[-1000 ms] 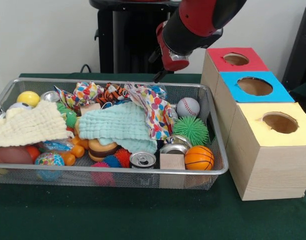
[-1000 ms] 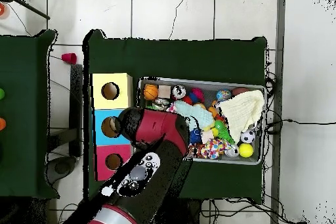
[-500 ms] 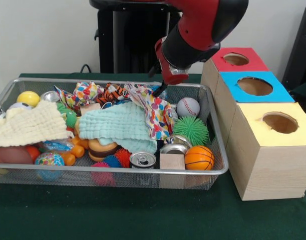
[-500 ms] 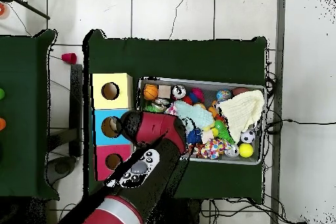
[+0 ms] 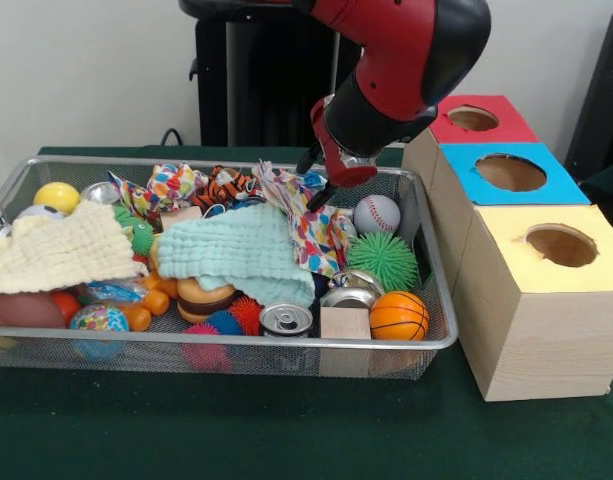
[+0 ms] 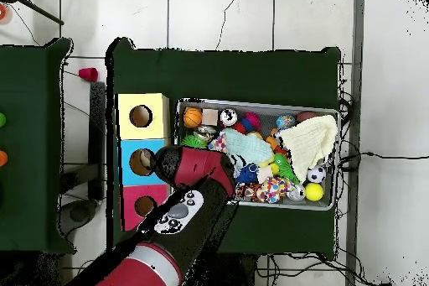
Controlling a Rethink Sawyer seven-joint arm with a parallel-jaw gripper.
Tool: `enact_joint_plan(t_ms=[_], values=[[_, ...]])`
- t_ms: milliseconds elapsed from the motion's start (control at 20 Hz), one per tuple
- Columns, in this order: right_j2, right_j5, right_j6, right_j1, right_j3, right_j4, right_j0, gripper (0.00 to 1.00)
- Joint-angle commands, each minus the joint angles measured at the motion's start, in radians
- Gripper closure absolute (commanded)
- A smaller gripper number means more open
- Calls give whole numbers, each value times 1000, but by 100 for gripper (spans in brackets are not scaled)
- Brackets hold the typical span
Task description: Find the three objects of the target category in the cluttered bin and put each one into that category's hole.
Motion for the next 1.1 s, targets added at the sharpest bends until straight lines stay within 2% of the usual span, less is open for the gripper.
enact_joint_plan(t_ms=[50, 750, 900, 1100], values=[[124, -59, 198, 64, 51, 68, 1, 0], [95, 63, 125, -80, 109, 47, 11, 0], [103, 40, 122, -67, 113, 44, 2, 0], [126, -69, 141, 21, 91, 50, -22, 0]])
